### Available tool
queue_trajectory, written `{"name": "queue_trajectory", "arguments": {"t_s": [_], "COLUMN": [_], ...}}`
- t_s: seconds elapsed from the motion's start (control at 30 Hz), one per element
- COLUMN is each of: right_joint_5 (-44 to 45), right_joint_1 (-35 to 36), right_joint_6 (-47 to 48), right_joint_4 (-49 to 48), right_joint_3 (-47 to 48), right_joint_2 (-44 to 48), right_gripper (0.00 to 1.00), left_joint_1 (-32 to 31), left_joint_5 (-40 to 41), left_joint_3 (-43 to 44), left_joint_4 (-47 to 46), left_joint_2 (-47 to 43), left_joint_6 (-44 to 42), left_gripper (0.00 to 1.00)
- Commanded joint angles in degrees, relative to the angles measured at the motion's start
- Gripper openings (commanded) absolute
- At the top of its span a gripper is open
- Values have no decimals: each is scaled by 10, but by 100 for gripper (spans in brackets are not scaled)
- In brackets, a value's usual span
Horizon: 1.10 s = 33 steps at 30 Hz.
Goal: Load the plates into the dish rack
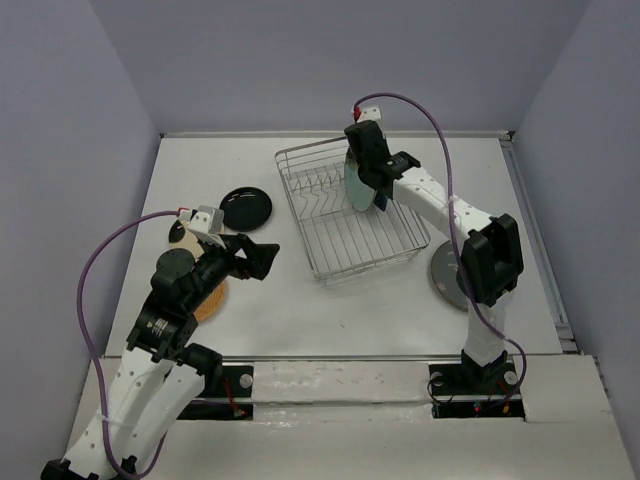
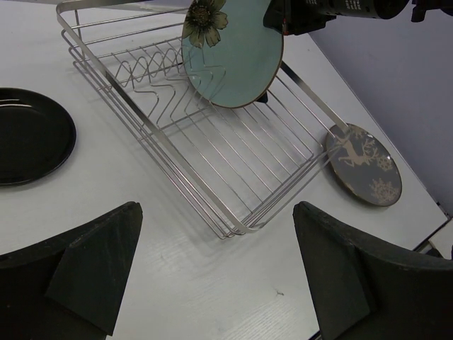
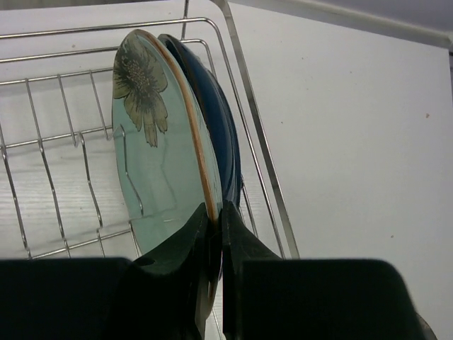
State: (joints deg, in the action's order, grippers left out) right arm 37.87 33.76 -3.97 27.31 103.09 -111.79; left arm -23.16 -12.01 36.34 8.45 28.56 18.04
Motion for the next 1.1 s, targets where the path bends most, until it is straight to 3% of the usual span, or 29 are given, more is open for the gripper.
{"name": "queue_trajectory", "arguments": {"t_s": [0.0,0.1,0.17,0.23,0.27,0.3,0.4,0.57,0.73,0.77,0.83,0.87,0.9,0.97,1.07], "right_joint_5": [-21,-21,-24,-30,-37,-52,-73,-144,-180,-184,-225,-237,-259,-287,-310], "right_joint_1": [-18,-18,-23,-23,-23,-28,-40,-74,-163,-180,-241,-261,-279,-327,-357], "right_joint_6": [-73,-82,-87,-91,-97,-102,-120,-175,-243,-253,-266,-276,-280,-286,-289], "right_joint_4": [-45,-44,-41,-33,-31,-24,-21,-23,-47,-47,-45,-40,-36,-26,-13], "right_joint_3": [1,-4,-3,1,2,1,-12,-122,-319,-353,-448,-498,-518,-550,-587], "right_joint_2": [20,24,25,31,35,46,75,197,355,378,420,456,471,489,480], "right_gripper": [7,8,17,44,62,68,75,77,70,65,43,21,14,7,7], "left_joint_1": [2,1,2,1,1,2,0,-8,-25,-29,-36,-39,-45,-50,-58], "left_joint_5": [-11,-12,-12,-12,-12,-13,-14,-15,-11,-10,-8,-6,-6,-3,0], "left_joint_3": [0,0,0,0,0,0,0,0,0,0,0,0,0,1,2], "left_joint_4": [-21,-21,-20,-21,-21,-20,-21,-23,-21,-21,-21,-21,-20,-20,-19], "left_joint_2": [0,-1,-2,-4,-5,-5,-7,-13,-32,-35,-40,-45,-47,-54,-61], "left_joint_6": [-8,-8,-9,-9,-8,-8,-8,-7,-8,-8,-8,-8,-9,-9,-11], "left_gripper": [99,99,99,99,99,99,99,99,99,99,99,99,99,99,99]}}
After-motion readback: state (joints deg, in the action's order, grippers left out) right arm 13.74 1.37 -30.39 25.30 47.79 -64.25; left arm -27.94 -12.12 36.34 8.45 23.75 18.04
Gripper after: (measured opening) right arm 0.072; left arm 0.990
